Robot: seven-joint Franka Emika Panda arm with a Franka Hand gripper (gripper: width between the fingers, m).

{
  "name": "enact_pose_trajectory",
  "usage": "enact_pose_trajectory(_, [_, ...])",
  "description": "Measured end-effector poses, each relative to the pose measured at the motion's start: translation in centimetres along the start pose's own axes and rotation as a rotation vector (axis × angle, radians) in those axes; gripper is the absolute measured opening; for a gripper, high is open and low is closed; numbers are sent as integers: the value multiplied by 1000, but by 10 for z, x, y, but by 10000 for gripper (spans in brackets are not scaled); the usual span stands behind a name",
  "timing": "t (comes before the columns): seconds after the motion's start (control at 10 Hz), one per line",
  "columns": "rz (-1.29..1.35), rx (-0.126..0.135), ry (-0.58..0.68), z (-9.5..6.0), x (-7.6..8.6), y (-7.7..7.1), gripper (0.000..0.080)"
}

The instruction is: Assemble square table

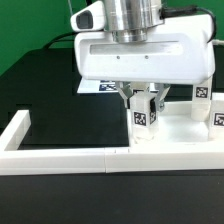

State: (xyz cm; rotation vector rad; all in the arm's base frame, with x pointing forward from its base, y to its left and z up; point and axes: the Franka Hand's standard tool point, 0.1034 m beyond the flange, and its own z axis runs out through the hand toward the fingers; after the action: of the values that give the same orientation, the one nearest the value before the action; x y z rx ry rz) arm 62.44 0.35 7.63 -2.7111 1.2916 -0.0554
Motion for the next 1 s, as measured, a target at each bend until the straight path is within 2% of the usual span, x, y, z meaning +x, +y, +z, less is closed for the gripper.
enact_pose_trajectory(0.1, [219, 20, -22, 1, 1, 0, 297])
enact_pose_trajectory(0.3, [551, 24, -71, 0, 1, -1, 297])
enact_pose_trajectory(0.4, [613, 24, -74, 0, 0, -1, 297])
enact_pose_trajectory(0.6, [508, 22, -69, 1, 0, 0, 303])
enact_pose_trajectory(0.7, [318, 12, -55, 1, -1, -1, 483])
enact_pose_trajectory(0.8, [86, 14, -42, 2, -2, -1, 483])
enact_pose_trajectory(0.9, [-43, 20, -35, 5, -3, 0, 617])
enact_pose_trajectory(1.0, [-67, 20, -34, 4, -3, 0, 640])
